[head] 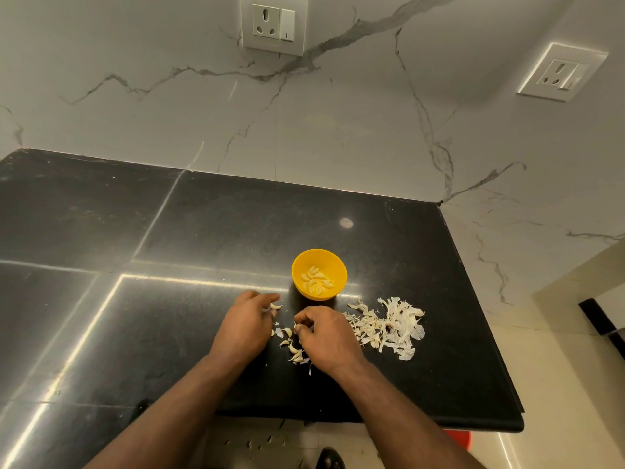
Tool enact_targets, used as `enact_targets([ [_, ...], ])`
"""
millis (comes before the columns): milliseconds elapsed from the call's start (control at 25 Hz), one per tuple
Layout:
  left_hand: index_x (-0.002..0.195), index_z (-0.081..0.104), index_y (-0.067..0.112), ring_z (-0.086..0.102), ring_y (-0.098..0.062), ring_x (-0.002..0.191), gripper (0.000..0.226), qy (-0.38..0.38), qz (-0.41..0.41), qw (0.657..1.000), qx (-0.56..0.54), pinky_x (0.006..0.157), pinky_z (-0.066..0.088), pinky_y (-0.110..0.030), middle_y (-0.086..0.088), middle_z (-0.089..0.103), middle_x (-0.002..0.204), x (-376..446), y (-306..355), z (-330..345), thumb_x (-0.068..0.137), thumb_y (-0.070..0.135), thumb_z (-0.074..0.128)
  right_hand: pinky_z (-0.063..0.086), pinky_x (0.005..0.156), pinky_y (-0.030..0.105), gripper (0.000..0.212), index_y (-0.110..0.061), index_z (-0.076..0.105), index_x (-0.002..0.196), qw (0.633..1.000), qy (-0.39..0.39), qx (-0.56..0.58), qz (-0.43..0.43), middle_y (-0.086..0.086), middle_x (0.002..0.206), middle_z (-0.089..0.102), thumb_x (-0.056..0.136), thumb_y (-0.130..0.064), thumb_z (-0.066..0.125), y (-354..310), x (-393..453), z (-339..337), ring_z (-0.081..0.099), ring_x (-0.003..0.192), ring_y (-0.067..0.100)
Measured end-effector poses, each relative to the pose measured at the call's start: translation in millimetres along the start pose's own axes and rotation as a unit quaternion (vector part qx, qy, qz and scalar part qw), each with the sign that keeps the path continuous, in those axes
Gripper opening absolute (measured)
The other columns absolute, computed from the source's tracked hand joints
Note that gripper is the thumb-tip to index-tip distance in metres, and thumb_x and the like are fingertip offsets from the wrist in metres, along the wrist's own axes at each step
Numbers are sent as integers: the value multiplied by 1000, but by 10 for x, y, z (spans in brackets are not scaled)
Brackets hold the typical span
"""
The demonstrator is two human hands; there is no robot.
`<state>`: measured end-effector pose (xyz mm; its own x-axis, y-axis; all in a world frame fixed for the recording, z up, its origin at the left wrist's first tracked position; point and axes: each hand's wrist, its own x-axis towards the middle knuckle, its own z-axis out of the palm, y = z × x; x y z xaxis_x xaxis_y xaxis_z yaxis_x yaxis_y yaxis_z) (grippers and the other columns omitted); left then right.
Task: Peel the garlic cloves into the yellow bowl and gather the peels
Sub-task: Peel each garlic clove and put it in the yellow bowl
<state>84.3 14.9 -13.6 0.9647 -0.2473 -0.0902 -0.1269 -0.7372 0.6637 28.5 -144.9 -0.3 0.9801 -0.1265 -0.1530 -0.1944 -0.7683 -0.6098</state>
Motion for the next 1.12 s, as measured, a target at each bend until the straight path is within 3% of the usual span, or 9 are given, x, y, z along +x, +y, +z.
enact_targets([
  [120, 119, 72, 20, 62, -21, 102, 28, -44, 11, 997, 69, 85, 47, -27, -4, 61, 115, 135, 45, 17, 95, 11, 62, 54, 84, 32, 20, -27, 72, 108, 1000, -4, 6, 7, -10, 103, 71, 92, -30, 61, 13, -24, -34, 64, 91, 8],
  [280, 98, 67, 24, 55, -16, 90, 19, -53, 7, 994, 96, 75, 41, -24, -1, 55, 106, 179, 59, -1, 95, 7, 59, 53, 77, 25, 13, -29, 73, 102, 999, -7, 42, 25, -13, 92, 71, 93, -30, 63, 63, -80, -163, 63, 81, 3],
  [440, 93, 65, 22, 57, -17, 86, 7, -47, -16, 995, 87, 74, 45, -28, -2, 57, 102, 198, 102, 18, 97, 18, 60, 55, 78, 26, 11, -28, 73, 101, 997, -18, 73, 35, -12, 90, 71, 92, -29, 65, 103, -123, -242, 65, 82, 4],
  [560, 98, 63, 22, 59, -15, 85, 11, -36, -43, 996, 71, 70, 46, -27, -2, 63, 100, 214, 135, 6, 94, 12, 61, 55, 77, 26, 12, -28, 73, 102, 996, -30, 83, 31, -10, 92, 72, 92, -29, 65, 126, -143, -259, 66, 81, 5],
  [680, 105, 68, 20, 61, -11, 83, 17, -21, -42, 998, 34, 65, 44, -23, 2, 68, 94, 201, 149, -25, 92, 12, 61, 53, 74, 22, 13, -27, 73, 103, 995, -25, 91, 30, -10, 91, 72, 92, -29, 66, 149, -161, -278, 65, 80, 4],
  [840, 90, 67, 32, 63, -7, 75, 15, -13, -16, 996, -90, 59, 45, -22, 8, 67, 82, 73, 295, -69, 92, 17, 67, 49, 70, 14, 11, -25, 75, 99, 989, 6, 146, 39, -12, 84, 70, 90, -25, 69, 170, -162, -310, 64, 77, 1],
  [960, 89, 72, 33, 69, -11, 76, 19, -58, -5, 983, -172, 68, 57, -31, 6, 71, 82, -20, 364, -21, 90, 14, 70, 58, 76, 30, 9, -24, 78, 93, 969, 23, 239, 54, -10, 79, 73, 89, -22, 69, 149, -150, -331, 68, 76, 5],
  [1120, 93, 76, 27, 72, -12, 78, 23, -84, -5, 967, -240, 75, 58, -37, 3, 77, 84, -81, 397, 100, 85, 5, 76, 58, 73, 37, 11, -24, 78, 84, 964, 28, 257, 55, -6, 75, 74, 87, -20, 70, 131, -168, -380, 67, 70, 8],
])
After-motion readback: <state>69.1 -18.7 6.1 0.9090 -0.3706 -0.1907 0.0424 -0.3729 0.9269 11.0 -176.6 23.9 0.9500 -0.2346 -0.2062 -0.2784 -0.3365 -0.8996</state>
